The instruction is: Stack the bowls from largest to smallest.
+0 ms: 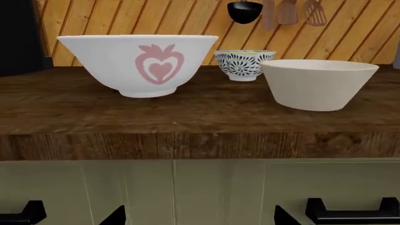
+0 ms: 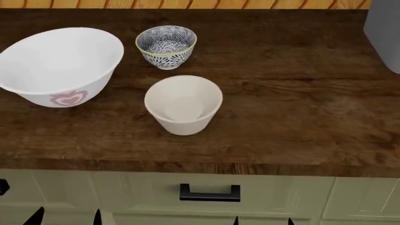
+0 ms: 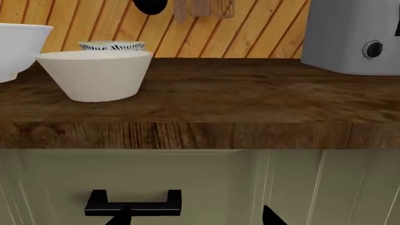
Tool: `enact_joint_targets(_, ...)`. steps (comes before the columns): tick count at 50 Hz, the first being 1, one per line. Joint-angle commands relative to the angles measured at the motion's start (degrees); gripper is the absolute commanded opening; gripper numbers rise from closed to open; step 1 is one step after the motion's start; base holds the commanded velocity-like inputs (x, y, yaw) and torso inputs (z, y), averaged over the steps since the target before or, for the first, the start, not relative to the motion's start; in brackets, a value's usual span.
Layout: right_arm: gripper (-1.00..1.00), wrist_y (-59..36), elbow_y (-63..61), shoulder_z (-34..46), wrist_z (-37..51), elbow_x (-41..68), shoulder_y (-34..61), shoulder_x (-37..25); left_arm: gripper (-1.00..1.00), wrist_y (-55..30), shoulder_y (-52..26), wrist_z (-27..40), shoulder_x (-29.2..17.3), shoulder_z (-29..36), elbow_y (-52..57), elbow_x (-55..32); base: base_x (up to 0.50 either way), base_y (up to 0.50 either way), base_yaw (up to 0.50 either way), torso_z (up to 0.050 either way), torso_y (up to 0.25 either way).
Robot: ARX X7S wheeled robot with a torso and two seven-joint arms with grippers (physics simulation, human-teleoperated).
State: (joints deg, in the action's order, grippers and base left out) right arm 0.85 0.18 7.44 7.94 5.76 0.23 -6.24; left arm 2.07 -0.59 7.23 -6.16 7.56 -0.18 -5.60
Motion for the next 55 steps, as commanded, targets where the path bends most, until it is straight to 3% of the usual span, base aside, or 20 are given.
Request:
enact_joint_targets(1,1.0,0.55,0.2,0.77,0.55,0.72,0.13,-0.51,1.0,-0.54,0.03,0.82,-0.93,0.39,0.07,-0.65,0.15,0.5,0.0,0.0,0.0)
enact_joint_targets(13,1.0,0.2,-0.39,1.21,1.16,1.35,0.29,-1.28,1.0,0.0,0.09,2.08,-1.33,1.23,-0.26,-0.05,0.14,0.5,0.0,0.0,0.0)
enact_joint_targets(21,1.0,-1.41,-1.87,1.16,1.44,2.96,0.06,-1.53,1.0,-2.04,-0.11,2.25,-1.39,0.94,0.48,-2.15,0.0,0.01,0.0,0.0,0.0)
enact_joint_targets(23,1.0,-5.32,-6.4,0.18,2.53,3.62,0.29,-2.64,1.0,-15.1,-1.43,1.61,-2.79,-1.25,5.74,-9.19,0.0,0.0,0.0,0.0,0.0)
enact_joint_targets(25,1.0,-13.13,-14.35,-1.28,3.24,6.82,0.36,-4.1,1.0,-19.1,-2.26,3.79,-4.72,-1.46,10.06,-7.51,0.0,0.0,0.0,0.0,0.0)
enact_joint_targets(28,1.0,-31.55,-32.4,-3.2,7.25,9.44,1.96,-8.57,1.0,-33.19,-4.86,6.59,-9.57,-4.22,26.52,-9.77,0.0,0.0,0.0,0.0,0.0)
enact_joint_targets(32,1.0,-44.19,-46.05,-7.59,9.97,15.54,4.47,-10.22,1.0,-51.58,-9.96,8.55,-13.31,-6.94,43.13,-15.83,0.0,0.0,0.0,0.0,0.0)
enact_joint_targets(36,1.0,-51.8,-51.88,-14.14,11.19,21.82,6.32,-10.81,1.0,-70.75,-21.01,11.12,-15.52,-10.5,53.73,-22.42,0.0,0.0,0.0,0.0,0.0)
enact_joint_targets(39,1.0,-61.31,-56.73,-18.94,13.16,27.48,9.43,-12.18,1.0,-80.83,-27.21,10.73,-13.8,-18.87,57.93,-28.26,0.0,0.0,0.0,0.0,0.0)
enact_joint_targets(42,1.0,-67.74,-59.9,-22.98,15.28,33.3,12.5,-13.01,1.0,-75.45,-23.36,10.21,-16.34,-14.95,54.84,-25.33,0.0,0.0,0.0,0.0,0.0)
enact_joint_targets(44,1.0,-68.95,-60.13,-23.24,20.83,39.77,14.04,-16.86,1.0,-71.89,-21.48,9.12,-17.43,-14.33,51.65,-23.92,0.0,0.0,0.0,0.0,0.0)
enact_joint_targets(46,1.0,-66.34,-60.04,-25.59,24.24,45.8,13.28,-19.08,1.0,-71.84,-22.5,8.53,-18.23,-15.87,50.31,-24.09,0.0,0.0,0.0,0.0,0.0)
enact_joint_targets(48,1.0,-61.99,-58.42,-25.51,21.49,43.27,10.29,-19.0,1.0,-73.1,-23.34,8.09,-18.88,-18.31,50.44,-25.03,0.39,0.04,0.0,0.0,0.0)
enact_joint_targets(55,1.0,-63.35,-59.93,-32.2,25.56,51.04,10.2,-22.91,1.0,-73.7,-23.96,8.57,-19.95,-17.29,50.61,-24.76,0.5,0.13,0.0,0.0,0.0)
